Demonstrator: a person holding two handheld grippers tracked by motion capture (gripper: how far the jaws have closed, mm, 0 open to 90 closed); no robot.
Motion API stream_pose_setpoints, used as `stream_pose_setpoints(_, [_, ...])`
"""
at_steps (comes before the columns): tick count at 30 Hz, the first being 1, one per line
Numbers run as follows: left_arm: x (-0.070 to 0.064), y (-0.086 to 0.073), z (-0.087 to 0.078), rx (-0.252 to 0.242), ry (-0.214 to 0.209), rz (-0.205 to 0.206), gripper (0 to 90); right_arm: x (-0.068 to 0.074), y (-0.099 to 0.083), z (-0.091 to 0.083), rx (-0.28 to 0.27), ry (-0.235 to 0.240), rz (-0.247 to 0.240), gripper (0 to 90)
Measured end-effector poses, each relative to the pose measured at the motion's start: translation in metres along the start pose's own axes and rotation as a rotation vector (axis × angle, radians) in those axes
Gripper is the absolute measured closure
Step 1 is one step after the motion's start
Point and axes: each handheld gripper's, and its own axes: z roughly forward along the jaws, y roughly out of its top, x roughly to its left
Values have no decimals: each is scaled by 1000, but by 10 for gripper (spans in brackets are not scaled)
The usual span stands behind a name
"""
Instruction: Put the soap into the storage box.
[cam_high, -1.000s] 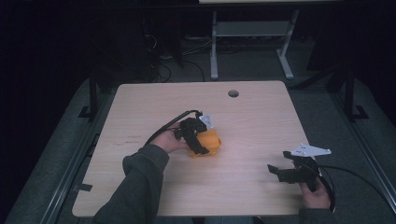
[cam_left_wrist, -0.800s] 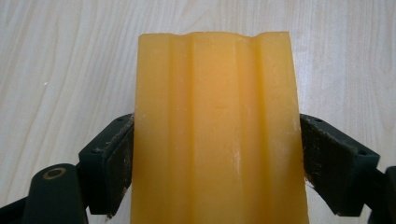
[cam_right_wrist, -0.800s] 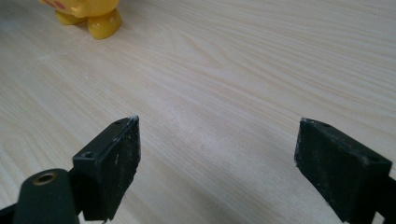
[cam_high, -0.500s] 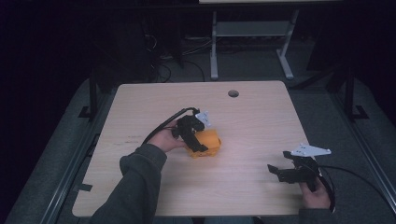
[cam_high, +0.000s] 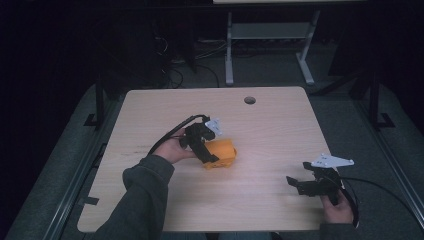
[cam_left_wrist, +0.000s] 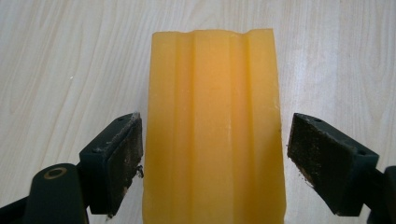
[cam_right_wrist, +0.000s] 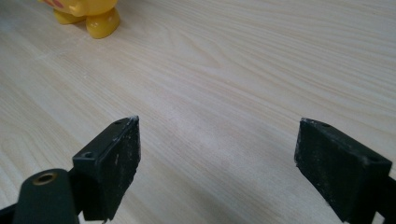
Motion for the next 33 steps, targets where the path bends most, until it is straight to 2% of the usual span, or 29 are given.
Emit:
stream_pose_setpoints(11, [-5,-5,-10,-20,11,-7,177,2,0,0,1,-2,0,139])
stream_pose_setpoints(18, [-6,-12,-15,-43,11,-31,177,2,1,2,1,-9,-1,139])
stream_pose_setpoints(33, [-13,-21,-28,-47,34,-22,177,5,1,5,12,-12,-1,139])
